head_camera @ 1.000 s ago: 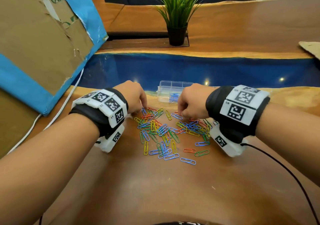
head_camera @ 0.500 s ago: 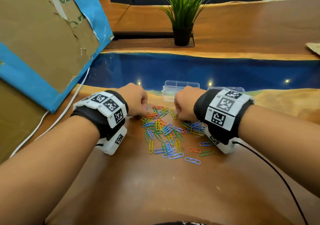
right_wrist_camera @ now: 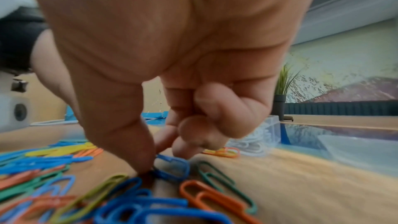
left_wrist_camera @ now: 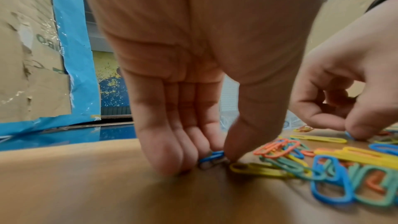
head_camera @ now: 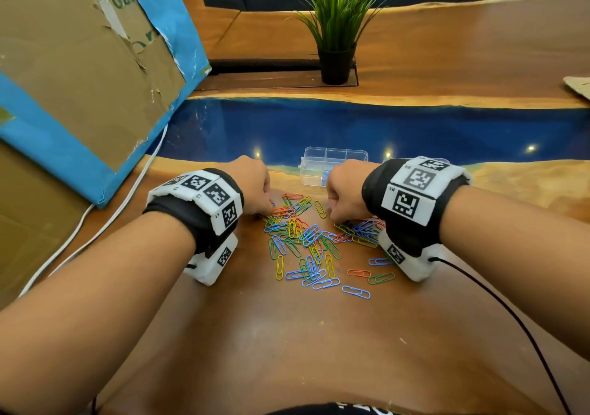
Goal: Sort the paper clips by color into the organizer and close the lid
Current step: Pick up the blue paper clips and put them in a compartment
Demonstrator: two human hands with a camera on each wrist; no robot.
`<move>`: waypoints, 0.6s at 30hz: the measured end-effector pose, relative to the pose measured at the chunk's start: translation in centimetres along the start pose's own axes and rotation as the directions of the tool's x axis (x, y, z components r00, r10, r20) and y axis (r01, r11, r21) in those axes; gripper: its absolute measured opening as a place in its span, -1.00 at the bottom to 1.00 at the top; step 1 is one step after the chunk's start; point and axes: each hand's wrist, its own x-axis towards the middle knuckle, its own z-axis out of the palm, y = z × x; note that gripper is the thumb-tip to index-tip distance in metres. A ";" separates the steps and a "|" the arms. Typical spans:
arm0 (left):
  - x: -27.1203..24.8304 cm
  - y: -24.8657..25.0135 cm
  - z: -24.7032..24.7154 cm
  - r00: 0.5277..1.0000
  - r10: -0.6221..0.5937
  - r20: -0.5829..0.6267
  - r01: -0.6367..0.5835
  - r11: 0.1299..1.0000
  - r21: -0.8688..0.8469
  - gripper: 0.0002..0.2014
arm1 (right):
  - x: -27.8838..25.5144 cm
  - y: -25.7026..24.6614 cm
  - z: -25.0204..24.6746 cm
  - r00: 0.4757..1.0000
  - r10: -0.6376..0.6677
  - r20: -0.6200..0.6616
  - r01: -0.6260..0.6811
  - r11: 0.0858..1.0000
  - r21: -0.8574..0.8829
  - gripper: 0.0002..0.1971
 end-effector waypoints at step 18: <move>-1.6 0.0 -0.1 0.969 0.115 0.217 0.162 0.362 -0.918 -0.88 | -0.3 -1.3 -0.4 0.988 -0.040 0.146 -0.114 0.441 0.890 -0.83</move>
